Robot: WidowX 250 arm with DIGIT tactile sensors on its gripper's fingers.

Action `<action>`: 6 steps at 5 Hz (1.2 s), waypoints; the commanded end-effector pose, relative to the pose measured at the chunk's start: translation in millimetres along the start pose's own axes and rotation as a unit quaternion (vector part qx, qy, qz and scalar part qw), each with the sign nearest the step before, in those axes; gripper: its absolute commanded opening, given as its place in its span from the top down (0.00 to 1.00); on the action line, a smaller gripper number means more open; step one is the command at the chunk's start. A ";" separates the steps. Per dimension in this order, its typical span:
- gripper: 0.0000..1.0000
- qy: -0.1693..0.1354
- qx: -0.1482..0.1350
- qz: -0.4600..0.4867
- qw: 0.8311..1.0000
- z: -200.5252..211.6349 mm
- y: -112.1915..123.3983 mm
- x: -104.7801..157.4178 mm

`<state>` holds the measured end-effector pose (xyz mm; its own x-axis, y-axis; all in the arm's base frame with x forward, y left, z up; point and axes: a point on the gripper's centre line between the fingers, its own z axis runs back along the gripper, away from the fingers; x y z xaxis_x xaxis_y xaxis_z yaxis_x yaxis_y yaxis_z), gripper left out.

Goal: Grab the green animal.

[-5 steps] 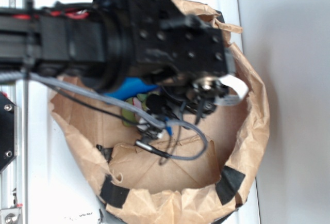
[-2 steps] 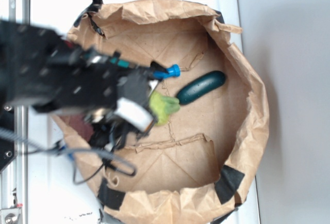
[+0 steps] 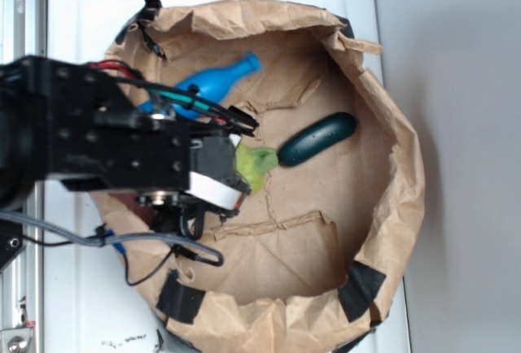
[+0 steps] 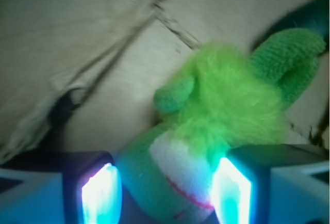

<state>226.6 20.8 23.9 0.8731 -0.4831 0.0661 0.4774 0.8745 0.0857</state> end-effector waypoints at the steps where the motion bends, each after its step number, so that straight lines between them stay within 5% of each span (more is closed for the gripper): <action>1: 1.00 -0.003 -0.013 0.030 0.999 10.3 8.4 12.4; 4: 1.00 -0.013 -0.095 0.079 0.992 80.7 33.8 11.3; 6: 1.00 -0.016 -0.122 0.091 0.988 109.1 33.0 2.5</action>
<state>227.9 34.8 123.0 0.9460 -0.3223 0.0349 0.3222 0.9231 -0.2100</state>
